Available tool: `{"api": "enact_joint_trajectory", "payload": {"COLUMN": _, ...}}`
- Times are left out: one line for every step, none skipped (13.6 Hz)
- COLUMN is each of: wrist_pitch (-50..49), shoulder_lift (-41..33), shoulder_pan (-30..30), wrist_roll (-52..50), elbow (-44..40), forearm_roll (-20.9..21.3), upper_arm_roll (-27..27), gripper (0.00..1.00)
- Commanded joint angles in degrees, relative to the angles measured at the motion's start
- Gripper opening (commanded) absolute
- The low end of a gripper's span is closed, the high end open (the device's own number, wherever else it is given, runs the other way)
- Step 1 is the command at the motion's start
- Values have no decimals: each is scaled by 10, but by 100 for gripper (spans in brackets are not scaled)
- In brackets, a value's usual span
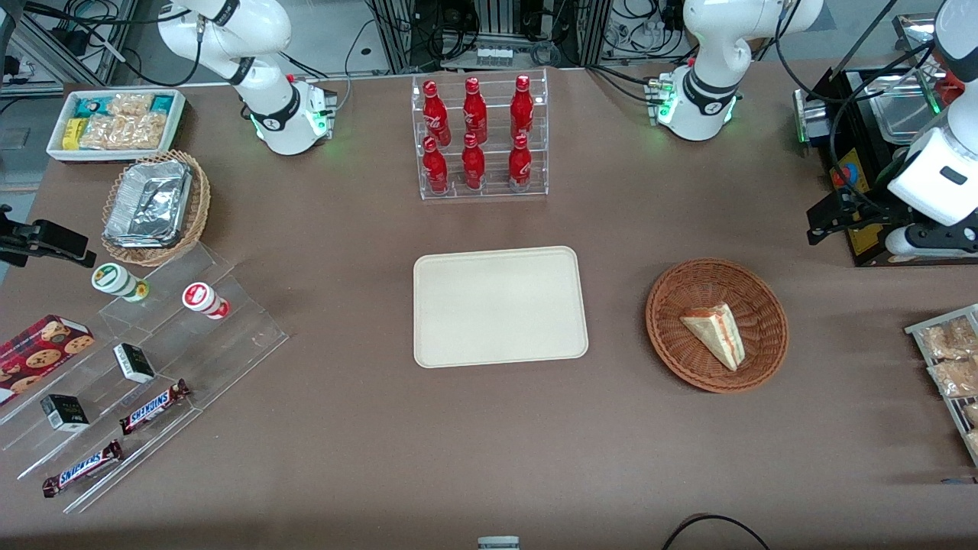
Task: Place sandwich from basket to tray
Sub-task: 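Lower the open left gripper over the wrapped sandwich in the basket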
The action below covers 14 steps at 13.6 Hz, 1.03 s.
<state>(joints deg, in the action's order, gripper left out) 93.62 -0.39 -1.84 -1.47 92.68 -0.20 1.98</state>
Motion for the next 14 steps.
{"api": "enact_joint_trajectory", "payload": {"wrist_pitch": -24, "shoulder_lift": -11, "shoulder_pan": -2, "wrist_roll": 11, "elbow": -5, "forearm_roll": -2, "upper_arm_roll": -3, "gripper": 100}}
{"api": "enact_joint_trajectory", "payload": {"wrist_pitch": -24, "shoulder_lift": -8, "shoulder_pan": -2, "wrist_roll": 5, "elbow": -5, "forearm_roll": -2, "upper_arm_roll": -3, "gripper": 100}}
{"api": "enact_joint_trajectory", "payload": {"wrist_pitch": -21, "shoulder_lift": -6, "shoulder_pan": -2, "wrist_roll": 4, "elbow": -3, "forearm_roll": 7, "upper_arm_roll": -3, "gripper": 100}}
{"api": "enact_joint_trajectory", "payload": {"wrist_pitch": -17, "shoulder_lift": -1, "shoulder_pan": -2, "wrist_roll": 3, "elbow": 4, "forearm_roll": 16, "upper_arm_roll": -2, "gripper": 100}}
{"api": "enact_joint_trajectory", "payload": {"wrist_pitch": -14, "shoulder_lift": 8, "shoulder_pan": -2, "wrist_roll": -2, "elbow": 8, "forearm_roll": 14, "upper_arm_roll": -2, "gripper": 100}}
{"api": "enact_joint_trajectory", "payload": {"wrist_pitch": -5, "shoulder_lift": 27, "shoulder_pan": -2, "wrist_roll": -10, "elbow": 14, "forearm_roll": 16, "upper_arm_roll": -2, "gripper": 100}}
{"api": "enact_joint_trajectory", "payload": {"wrist_pitch": 16, "shoulder_lift": 35, "shoulder_pan": -3, "wrist_roll": -25, "elbow": 30, "forearm_roll": 17, "upper_arm_roll": -1, "gripper": 100}}
{"api": "enact_joint_trajectory", "payload": {"wrist_pitch": 65, "shoulder_lift": 35, "shoulder_pan": -3, "wrist_roll": -36, "elbow": 72, "forearm_roll": 17, "upper_arm_roll": -1, "gripper": 100}}
{"api": "enact_joint_trajectory", "payload": {"wrist_pitch": 131, "shoulder_lift": 29, "shoulder_pan": -3, "wrist_roll": -48, "elbow": 127, "forearm_roll": 14, "upper_arm_roll": -1, "gripper": 100}}
{"api": "enact_joint_trajectory", "payload": {"wrist_pitch": 195, "shoulder_lift": 27, "shoulder_pan": -2, "wrist_roll": -93, "elbow": 174, "forearm_roll": 13, "upper_arm_roll": -1, "gripper": 100}}
{"api": "enact_joint_trajectory", "payload": {"wrist_pitch": 245, "shoulder_lift": 31, "shoulder_pan": -3, "wrist_roll": -156, "elbow": 203, "forearm_roll": 15, "upper_arm_roll": 0, "gripper": 100}}
{"api": "enact_joint_trajectory", "payload": {"wrist_pitch": 295, "shoulder_lift": 36, "shoulder_pan": -3, "wrist_roll": -212, "elbow": 231, "forearm_roll": 15, "upper_arm_roll": 0, "gripper": 100}}
{"api": "enact_joint_trajectory", "payload": {"wrist_pitch": 340, "shoulder_lift": 40, "shoulder_pan": -3, "wrist_roll": -251, "elbow": 259, "forearm_roll": 15, "upper_arm_roll": 0, "gripper": 100}}
{"api": "enact_joint_trajectory", "payload": {"wrist_pitch": 372, "shoulder_lift": 44, "shoulder_pan": -3, "wrist_roll": -285, "elbow": 280, "forearm_roll": 13, "upper_arm_roll": 1, "gripper": 100}}
